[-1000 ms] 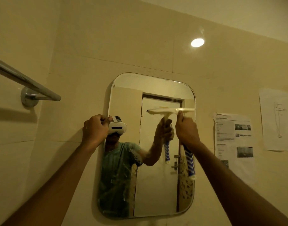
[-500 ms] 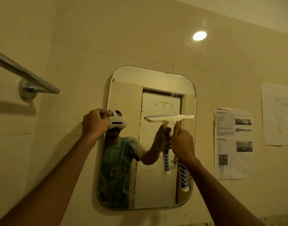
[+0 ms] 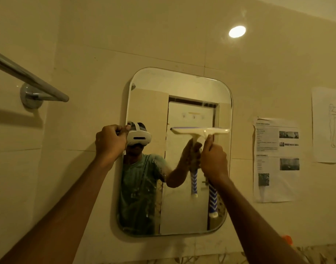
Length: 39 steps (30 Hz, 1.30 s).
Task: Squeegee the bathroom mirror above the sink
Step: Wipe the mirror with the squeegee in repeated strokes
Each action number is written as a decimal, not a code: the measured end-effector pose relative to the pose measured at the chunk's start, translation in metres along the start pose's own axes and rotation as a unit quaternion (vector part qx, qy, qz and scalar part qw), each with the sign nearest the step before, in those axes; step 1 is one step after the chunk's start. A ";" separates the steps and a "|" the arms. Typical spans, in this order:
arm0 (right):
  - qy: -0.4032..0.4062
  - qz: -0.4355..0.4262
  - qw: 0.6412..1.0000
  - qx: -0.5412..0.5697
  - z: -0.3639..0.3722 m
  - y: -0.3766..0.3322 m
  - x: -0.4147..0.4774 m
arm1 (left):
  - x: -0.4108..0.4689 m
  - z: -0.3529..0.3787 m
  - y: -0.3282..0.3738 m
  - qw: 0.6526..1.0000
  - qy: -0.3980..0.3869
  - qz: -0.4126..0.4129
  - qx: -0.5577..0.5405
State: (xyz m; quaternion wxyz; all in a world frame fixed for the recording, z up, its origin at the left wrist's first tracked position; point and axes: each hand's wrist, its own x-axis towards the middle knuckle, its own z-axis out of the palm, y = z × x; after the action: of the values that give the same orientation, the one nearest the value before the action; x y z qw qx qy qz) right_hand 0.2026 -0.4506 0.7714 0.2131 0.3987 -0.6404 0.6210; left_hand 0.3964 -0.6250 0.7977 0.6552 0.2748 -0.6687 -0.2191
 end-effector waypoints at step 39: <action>0.019 0.062 0.995 -0.075 0.012 0.066 -0.098 | -0.045 0.001 -0.032 1.000 0.001 -0.020 0.020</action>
State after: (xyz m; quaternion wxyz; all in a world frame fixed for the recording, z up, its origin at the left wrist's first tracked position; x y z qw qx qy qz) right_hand 0.2124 -0.4436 0.6535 0.2154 0.3291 -0.7047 0.5905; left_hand 0.3972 -0.6204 0.7427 0.6460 0.3014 -0.6666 -0.2181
